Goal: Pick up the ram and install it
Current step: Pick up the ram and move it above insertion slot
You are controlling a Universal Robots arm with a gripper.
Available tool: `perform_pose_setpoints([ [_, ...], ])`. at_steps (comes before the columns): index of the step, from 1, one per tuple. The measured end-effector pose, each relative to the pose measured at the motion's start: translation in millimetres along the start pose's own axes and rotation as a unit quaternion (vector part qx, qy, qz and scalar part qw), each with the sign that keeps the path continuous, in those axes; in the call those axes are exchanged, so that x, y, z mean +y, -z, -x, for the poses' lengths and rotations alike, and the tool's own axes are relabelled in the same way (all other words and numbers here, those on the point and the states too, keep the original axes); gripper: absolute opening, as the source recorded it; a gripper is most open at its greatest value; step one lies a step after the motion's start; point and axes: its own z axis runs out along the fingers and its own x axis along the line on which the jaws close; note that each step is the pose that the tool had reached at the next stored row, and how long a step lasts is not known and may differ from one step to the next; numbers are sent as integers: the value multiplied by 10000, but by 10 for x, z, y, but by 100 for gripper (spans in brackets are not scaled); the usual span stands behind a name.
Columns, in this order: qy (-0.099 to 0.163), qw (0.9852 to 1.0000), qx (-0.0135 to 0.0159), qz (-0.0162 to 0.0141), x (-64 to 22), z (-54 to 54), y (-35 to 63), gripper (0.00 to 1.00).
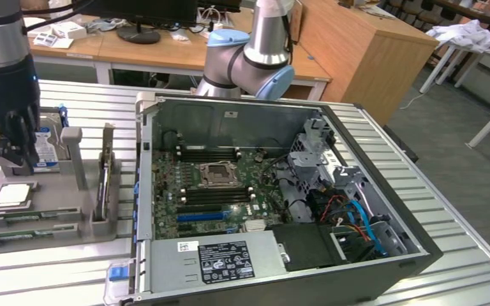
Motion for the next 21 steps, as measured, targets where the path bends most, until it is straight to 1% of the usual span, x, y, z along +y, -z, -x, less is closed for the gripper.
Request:
perform_pose_setpoints([
  [8, 0, 10000, 0, 0, -5, -3, -109, 30],
  [21, 0, 10000, 0, 0, -10, -6, -243, 30],
])
